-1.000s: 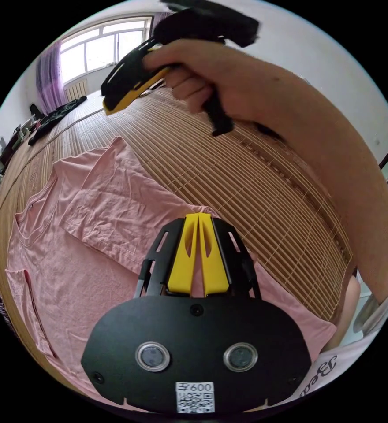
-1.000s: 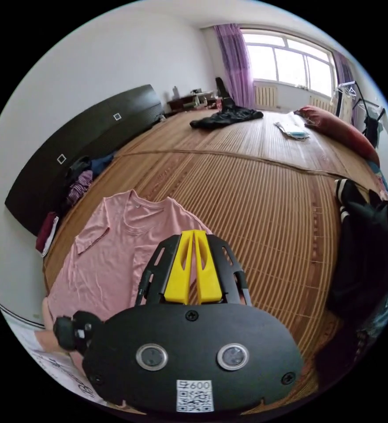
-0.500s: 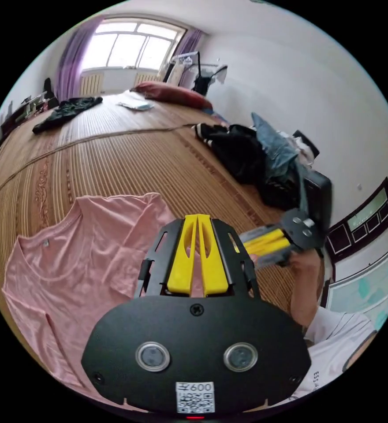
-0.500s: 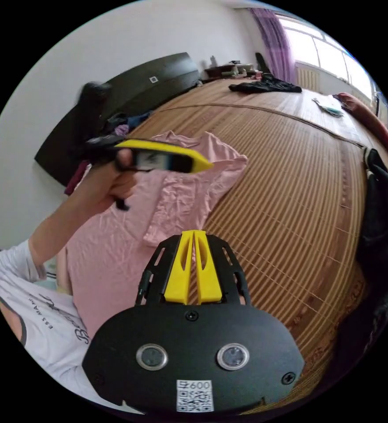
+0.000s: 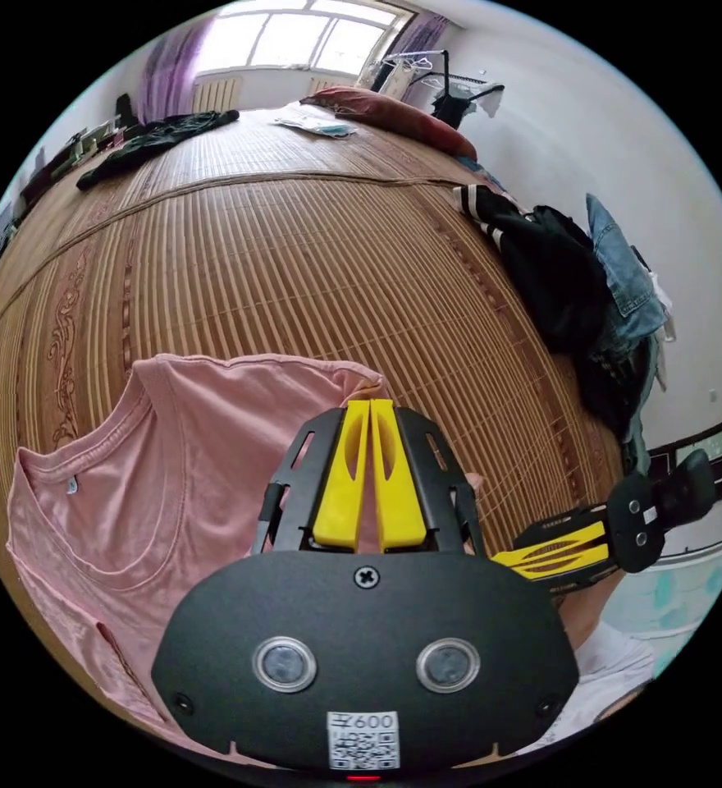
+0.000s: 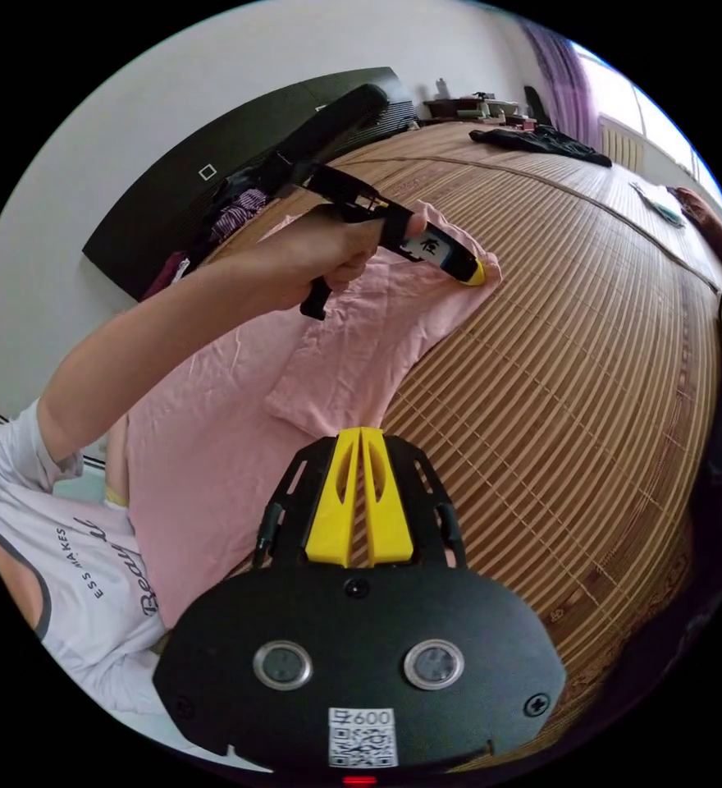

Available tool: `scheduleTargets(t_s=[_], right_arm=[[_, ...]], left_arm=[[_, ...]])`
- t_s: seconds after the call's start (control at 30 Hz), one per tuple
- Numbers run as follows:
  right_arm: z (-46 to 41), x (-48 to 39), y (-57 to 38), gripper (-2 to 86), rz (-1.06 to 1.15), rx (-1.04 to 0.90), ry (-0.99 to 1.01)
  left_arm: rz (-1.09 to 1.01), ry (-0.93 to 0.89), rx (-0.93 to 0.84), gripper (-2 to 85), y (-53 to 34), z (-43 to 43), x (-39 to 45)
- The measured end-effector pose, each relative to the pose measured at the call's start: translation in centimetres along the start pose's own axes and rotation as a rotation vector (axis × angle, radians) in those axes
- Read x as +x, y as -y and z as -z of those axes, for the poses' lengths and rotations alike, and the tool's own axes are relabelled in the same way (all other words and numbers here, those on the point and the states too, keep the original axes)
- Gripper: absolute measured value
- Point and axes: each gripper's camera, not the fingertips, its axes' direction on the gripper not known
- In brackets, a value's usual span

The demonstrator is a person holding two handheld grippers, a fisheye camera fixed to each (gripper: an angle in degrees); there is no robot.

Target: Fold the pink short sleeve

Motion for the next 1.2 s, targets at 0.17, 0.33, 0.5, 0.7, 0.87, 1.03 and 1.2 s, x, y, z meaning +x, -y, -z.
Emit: scheduleTargets(t_s=[0.17, 0.33, 0.5, 0.7, 0.87, 1.03, 1.2], right_arm=[[0.4, -0.7, -0.1, -0.9, -0.002, -0.048, -0.044], [0.6, -0.5, 0.0, -0.9, -0.008, -0.056, -0.05], [0.9, 0.7, 0.0, -0.9, -0.032, -0.045, -0.01], [1.3, 1.0, 0.4, -0.9, -0.03, -0.048, -0.015], [2.0, 0.6, 0.5, -0.9, 0.006, -0.044, -0.025], [1.4, 1.6, 1.1, -0.9, -0.027, -0.066, 0.018], [1.1, 1.6, 1.5, -0.9, -0.041, -0.079, -0.027]], left_arm=[[0.005, -0.008, -0.004, 0.9, 3.6, 0.9, 1.4], [0.078, -0.17, -0.034, 1.1, 7.2, 2.6, 0.2], [0.064, -0.171, -0.017, 2.3, 10.9, 7.0, 0.4], [-0.044, -0.129, -0.073, 7.1, 12.8, 7.2, 2.9], [-0.095, -0.206, -0.091, 1.7, 14.1, 5.5, 5.3], [-0.128, -0.022, -0.151, 0.8, 14.5, 3.0, 6.7], [-0.074, -0.07, -0.064, 0.6, 13.5, 2.4, 5.9]])
